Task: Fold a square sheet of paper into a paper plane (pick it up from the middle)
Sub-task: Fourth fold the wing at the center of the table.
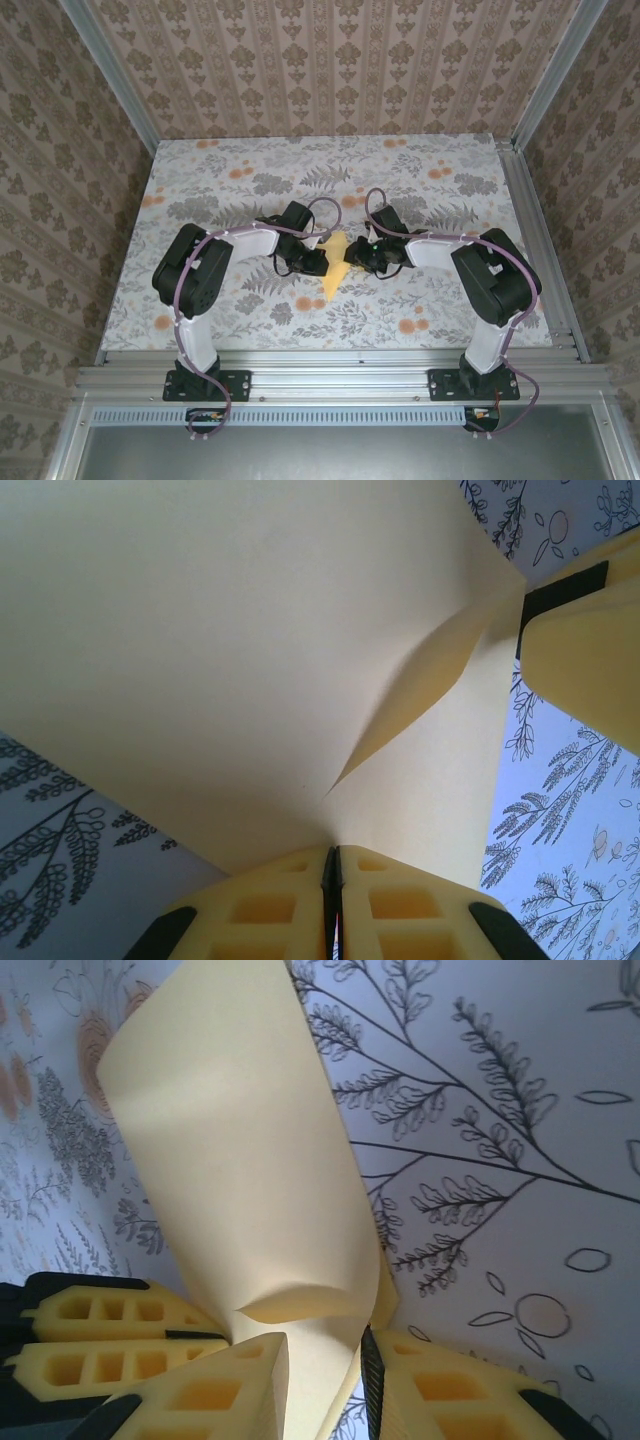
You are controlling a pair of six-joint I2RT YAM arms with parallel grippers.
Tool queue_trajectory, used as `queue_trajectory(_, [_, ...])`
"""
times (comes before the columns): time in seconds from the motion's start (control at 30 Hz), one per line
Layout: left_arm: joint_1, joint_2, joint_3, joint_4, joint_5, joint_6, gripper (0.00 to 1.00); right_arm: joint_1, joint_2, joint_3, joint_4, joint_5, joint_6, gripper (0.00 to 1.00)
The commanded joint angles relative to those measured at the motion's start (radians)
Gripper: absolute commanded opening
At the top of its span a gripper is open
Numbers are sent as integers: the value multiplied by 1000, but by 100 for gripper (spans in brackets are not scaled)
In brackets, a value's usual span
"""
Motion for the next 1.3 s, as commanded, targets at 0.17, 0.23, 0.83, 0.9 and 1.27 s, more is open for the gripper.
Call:
queue_trajectory(0.17, [-1, 42, -49, -105, -115, 30, 11, 10, -18, -20, 87, -59, 50, 28])
queue_trajectory(0.23, [-1, 41, -48, -105, -113, 29, 11, 11, -15, -19, 93, -62, 54, 26])
queue_trajectory(0.83, [0, 33, -43, -106, -101, 29, 11, 86, -15, 46, -84, 65, -24, 12])
queue_trajectory(0.9, [0, 31, -41, -109, -103, 30, 11, 90, -15, 49, -98, 83, -25, 10])
queue_trajectory(1.27, [0, 27, -40, -106, -86, 30, 11, 111, -1, 92, -117, 98, -33, 7])
